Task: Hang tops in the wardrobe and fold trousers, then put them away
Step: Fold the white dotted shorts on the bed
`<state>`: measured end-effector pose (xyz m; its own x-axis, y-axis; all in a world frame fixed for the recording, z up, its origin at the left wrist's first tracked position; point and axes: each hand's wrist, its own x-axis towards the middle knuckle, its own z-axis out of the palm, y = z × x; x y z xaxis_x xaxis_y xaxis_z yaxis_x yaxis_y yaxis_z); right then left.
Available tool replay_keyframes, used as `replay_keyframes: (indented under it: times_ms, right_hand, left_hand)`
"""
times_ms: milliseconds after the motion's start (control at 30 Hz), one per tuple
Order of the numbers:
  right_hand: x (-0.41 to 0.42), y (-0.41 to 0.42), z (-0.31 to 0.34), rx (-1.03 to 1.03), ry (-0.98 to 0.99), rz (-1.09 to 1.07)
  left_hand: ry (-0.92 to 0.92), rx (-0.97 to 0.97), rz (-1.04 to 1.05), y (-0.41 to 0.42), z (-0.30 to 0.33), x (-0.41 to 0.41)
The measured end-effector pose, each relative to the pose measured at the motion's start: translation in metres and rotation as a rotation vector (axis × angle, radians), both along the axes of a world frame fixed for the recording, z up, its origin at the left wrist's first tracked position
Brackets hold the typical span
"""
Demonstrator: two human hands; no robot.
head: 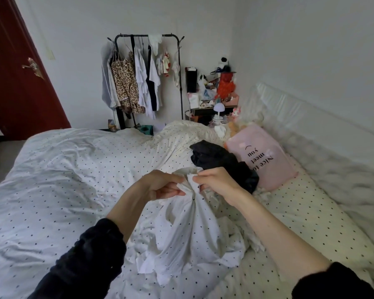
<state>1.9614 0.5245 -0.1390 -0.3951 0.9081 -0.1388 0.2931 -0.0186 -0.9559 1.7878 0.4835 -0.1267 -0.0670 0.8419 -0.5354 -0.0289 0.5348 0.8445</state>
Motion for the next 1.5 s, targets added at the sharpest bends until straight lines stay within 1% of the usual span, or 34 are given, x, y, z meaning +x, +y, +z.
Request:
replay_keyframes:
  times_ms: [100,167,267,400,467,567,600,667,733,767,800,833,867,933,1000,1067,1133,1200,1233,1300,1433,1500]
  right_hand:
    - [0.006,-0.004,-0.005,0.048,-0.042,0.074]
    - [0.01,-0.008,-0.01,0.048,-0.037,0.15]
    - [0.013,-0.013,-0.014,0.108,-0.035,0.222]
    - [0.012,-0.012,-0.019,0.273,-0.101,0.132]
    - [0.013,-0.012,-0.023,0.308,-0.118,0.076]
    - [0.016,-0.011,-0.028,0.345,-0.154,0.016]
    - [0.018,-0.01,-0.027,0.354,-0.147,-0.001]
    - [0.025,-0.004,-0.018,0.359,-0.115,-0.011]
    - [0.036,0.003,0.0,0.361,-0.095,0.034]
    - [0.041,0.006,0.011,0.367,-0.091,0.061]
    - [0.045,0.009,0.021,0.377,-0.091,0.084]
    - [0.05,0.013,0.033,0.392,-0.086,0.099]
    - [0.053,0.015,0.042,0.404,-0.075,0.114]
    - [0.058,0.021,0.06,0.441,-0.056,0.139]
    - [0.063,0.024,0.075,0.481,-0.036,0.147]
    - [0.067,0.028,0.087,0.516,-0.007,0.138]
    - [0.072,0.031,0.097,0.538,0.002,0.121]
    - [0.077,0.035,0.102,0.548,0.018,0.088]
    - [0.079,0.036,0.103,0.548,0.026,0.073]
    - [0.08,0.037,0.104,0.551,0.021,0.068]
    - [0.084,0.04,0.103,0.531,0.005,0.066]
    - [0.087,0.041,0.103,0.526,-0.043,0.077]
  left_hand:
    - [-0.02,0.008,0.01,0.0,-0.002,0.003]
    - [-0.014,0.018,0.025,0.0,-0.003,0.005]
    - [0.087,0.042,-0.004,0.002,-0.002,0.009]
    - [0.198,0.086,-0.066,0.006,0.005,0.015]
    - [0.235,0.101,-0.122,0.006,0.01,0.018]
    - [0.263,0.131,-0.264,0.002,0.017,0.019]
    - [0.273,0.166,-0.277,0.001,0.017,0.018]
    - [0.342,0.3,-0.2,0.0,0.015,0.01]
    - [0.508,0.419,-0.133,0.001,0.013,-0.004]
    - [0.617,0.446,-0.182,0.003,0.012,-0.013]
    - [0.707,0.467,-0.28,0.005,0.013,-0.021]
    - [0.759,0.503,-0.385,0.008,0.018,-0.025]
    - [0.776,0.544,-0.47,0.01,0.022,-0.027]
    - [0.764,0.65,-0.539,0.017,0.032,-0.024]
    - [0.683,0.723,-0.518,0.022,0.039,-0.017]
    - [0.617,0.816,-0.454,0.023,0.044,-0.008]
    - [0.638,0.978,-0.402,0.021,0.046,-0.001]
    - [0.738,1.119,-0.44,0.02,0.048,0.005]
    - [0.812,1.138,-0.48,0.02,0.049,0.008]
    - [0.974,1.077,-0.513,0.022,0.051,0.01]
    - [1.267,0.991,-0.466,0.025,0.058,0.001]
    - [1.367,0.968,-0.468,0.026,0.063,-0.006]
